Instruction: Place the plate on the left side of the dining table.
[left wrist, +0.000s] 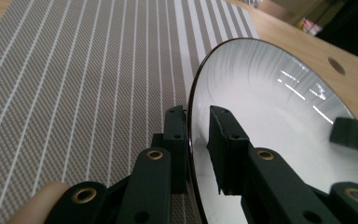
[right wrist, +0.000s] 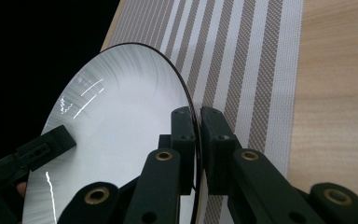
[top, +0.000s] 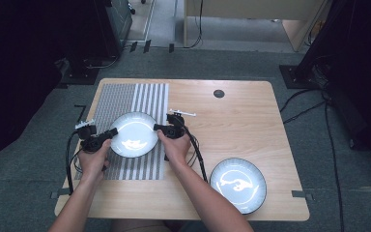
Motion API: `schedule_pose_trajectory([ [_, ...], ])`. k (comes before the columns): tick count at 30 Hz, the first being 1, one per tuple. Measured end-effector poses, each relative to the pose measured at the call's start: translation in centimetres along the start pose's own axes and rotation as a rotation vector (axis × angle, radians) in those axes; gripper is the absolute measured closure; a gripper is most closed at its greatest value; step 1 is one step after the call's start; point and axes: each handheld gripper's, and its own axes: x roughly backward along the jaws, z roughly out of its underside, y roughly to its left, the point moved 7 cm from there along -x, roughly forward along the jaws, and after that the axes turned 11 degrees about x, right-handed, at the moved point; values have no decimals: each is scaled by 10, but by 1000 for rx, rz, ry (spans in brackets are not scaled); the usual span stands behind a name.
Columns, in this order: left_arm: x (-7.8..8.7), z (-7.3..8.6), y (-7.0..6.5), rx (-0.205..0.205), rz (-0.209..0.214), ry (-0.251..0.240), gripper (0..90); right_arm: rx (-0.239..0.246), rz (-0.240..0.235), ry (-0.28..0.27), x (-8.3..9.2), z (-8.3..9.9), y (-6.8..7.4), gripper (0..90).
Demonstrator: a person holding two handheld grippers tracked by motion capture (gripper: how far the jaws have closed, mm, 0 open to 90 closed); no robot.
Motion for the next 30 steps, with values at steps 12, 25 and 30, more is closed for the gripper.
schedule_pose_trajectory([
  [12, -28, -24, 10, -23, -49, 28, 779, -24, 45, 7, -33, -17, -8, 843],
  [25, -49, -41, 27, -25, -132, 30, 760, -46, 94, -4, -68, -23, -8, 842],
  [30, -53, -44, 32, -13, -129, 28, 756, -22, 101, -15, -72, -27, -6, 844],
])
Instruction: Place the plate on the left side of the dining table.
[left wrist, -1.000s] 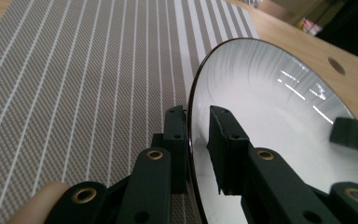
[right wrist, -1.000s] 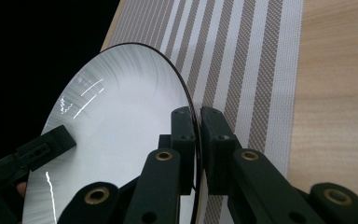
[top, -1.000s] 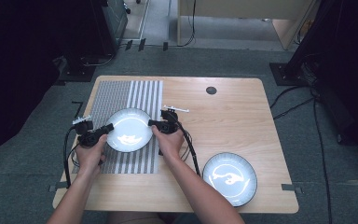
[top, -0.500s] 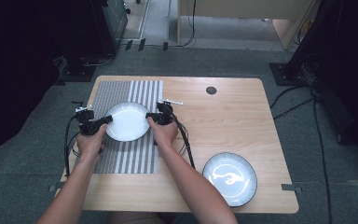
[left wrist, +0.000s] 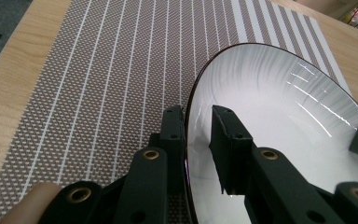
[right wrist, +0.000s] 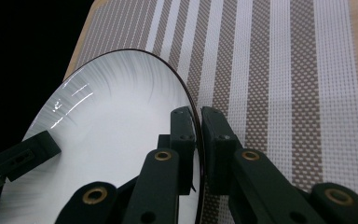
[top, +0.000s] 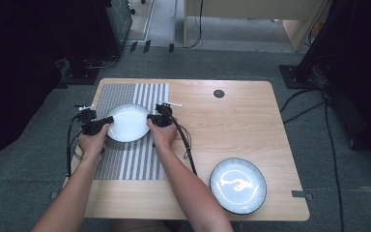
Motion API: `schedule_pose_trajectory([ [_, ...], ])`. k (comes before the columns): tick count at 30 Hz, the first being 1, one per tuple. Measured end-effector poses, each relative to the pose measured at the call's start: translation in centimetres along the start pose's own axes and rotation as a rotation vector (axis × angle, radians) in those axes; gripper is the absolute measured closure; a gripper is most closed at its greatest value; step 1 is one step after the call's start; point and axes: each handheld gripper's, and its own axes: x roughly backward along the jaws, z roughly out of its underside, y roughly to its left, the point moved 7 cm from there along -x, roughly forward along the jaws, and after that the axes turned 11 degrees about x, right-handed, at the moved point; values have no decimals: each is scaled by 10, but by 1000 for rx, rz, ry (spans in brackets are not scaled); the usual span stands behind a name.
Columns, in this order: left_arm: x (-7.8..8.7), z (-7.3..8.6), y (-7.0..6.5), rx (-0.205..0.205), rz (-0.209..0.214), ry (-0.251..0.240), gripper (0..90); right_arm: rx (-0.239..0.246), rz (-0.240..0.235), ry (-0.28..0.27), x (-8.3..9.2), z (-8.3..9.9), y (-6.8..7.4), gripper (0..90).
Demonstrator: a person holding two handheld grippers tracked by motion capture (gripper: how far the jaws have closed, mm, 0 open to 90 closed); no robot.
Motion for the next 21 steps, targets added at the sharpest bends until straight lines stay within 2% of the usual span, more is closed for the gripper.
schedule_pose_trajectory([
  [4, -4, -2, -2, -34, -25, -3, 731, 17, 13, -8, -3, -4, 2, 841],
  [6, -8, -2, -2, -46, -36, 18, 718, 23, 20, -8, -5, -5, 0, 838],
  [8, -11, 0, -1, -48, -48, 30, 702, 34, 26, -7, -7, -5, -2, 837],
  [14, -14, 2, 2, -38, -56, 51, 664, 52, -2, -15, -9, -5, -2, 839],
  [18, -14, 2, 2, -22, -54, 55, 659, 28, -44, -11, -8, -7, -1, 730],
  [20, -12, 0, 0, -28, -58, 41, 588, 33, -47, -27, -5, -9, 1, 681],
  [21, -10, -1, -1, -28, -58, 38, 564, 51, -44, -34, -4, -10, 2, 662],
])
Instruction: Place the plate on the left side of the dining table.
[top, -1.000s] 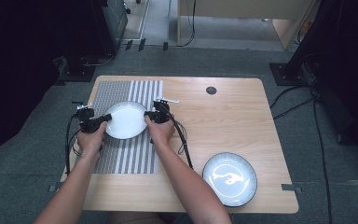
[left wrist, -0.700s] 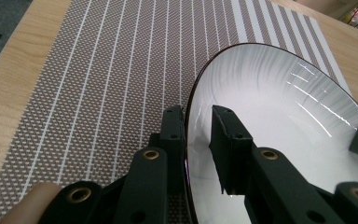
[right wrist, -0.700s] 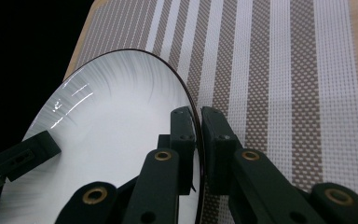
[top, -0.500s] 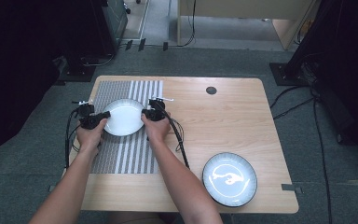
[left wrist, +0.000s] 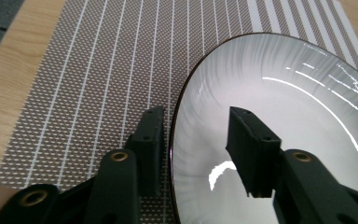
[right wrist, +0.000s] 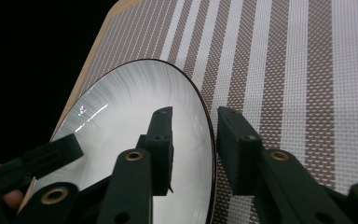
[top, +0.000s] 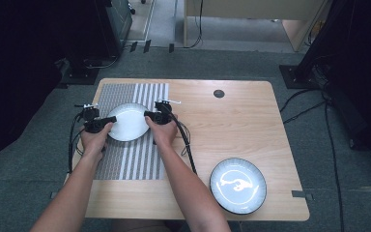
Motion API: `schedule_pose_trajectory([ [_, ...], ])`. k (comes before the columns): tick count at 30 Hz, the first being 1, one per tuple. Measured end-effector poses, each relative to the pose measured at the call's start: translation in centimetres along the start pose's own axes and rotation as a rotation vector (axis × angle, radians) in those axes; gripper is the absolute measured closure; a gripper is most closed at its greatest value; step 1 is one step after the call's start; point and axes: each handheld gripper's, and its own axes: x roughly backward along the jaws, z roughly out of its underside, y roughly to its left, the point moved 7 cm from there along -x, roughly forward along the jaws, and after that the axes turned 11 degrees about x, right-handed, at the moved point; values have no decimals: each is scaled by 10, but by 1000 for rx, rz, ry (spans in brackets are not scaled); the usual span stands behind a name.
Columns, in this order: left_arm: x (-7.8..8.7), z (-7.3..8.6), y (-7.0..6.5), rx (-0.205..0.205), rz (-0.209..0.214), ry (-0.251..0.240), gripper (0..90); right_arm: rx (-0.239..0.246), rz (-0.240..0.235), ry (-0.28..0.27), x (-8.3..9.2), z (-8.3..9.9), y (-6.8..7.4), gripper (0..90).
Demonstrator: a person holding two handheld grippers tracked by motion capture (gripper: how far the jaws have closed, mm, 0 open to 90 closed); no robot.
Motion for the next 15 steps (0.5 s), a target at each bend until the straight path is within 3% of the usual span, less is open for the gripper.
schedule_pose_trajectory([
  [3, 5, -1, -1, -8, 12, 1, 485, 41, 7, -2, 5, -2, 0, 601],
  [6, 10, 0, -3, -18, 22, -8, 438, 45, -60, -53, 16, -8, 4, 528],
  [10, 18, 0, -5, -37, 14, -11, 311, 80, -38, -70, 29, -13, 6, 445],
  [15, 30, 3, -14, -91, 20, -42, 238, 83, -55, -91, 44, -15, 4, 457],
])
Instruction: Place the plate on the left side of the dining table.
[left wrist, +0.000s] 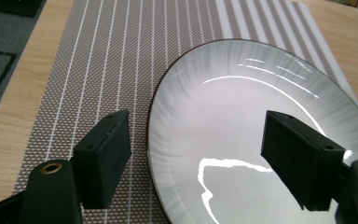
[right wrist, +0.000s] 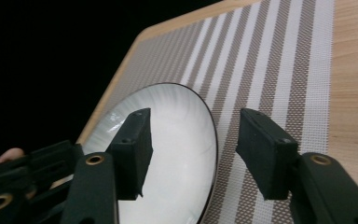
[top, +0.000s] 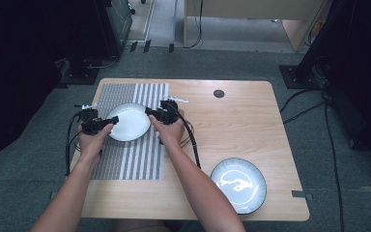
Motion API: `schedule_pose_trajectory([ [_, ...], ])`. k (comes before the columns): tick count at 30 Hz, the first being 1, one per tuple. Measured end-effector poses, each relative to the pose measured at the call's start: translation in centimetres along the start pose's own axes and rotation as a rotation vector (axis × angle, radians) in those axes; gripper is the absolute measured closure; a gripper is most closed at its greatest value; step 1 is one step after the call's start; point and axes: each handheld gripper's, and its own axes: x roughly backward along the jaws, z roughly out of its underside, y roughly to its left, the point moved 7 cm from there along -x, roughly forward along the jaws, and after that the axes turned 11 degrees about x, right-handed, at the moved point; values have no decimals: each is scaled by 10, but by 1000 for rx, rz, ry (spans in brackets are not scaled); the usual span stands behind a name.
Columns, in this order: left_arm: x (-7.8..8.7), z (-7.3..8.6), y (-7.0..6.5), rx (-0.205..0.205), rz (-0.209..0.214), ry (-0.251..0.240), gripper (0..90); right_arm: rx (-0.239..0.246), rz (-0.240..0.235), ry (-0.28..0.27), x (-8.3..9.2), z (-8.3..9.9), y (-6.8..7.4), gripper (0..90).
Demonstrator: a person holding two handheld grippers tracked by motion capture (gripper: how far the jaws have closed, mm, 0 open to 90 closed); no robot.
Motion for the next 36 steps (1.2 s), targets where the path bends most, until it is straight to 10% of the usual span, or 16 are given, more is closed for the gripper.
schedule_pose_trajectory([
  [13, 30, 11, -11, -43, 63, -55, 193, -7, 54, 15, 35, 2, -21, 358],
  [22, 53, 33, -24, -71, 113, -64, 184, 142, 21, 43, 64, 5, -11, 322],
  [36, 81, 61, -35, -117, 129, -62, 182, 238, 68, 43, 104, 9, -15, 274],
])
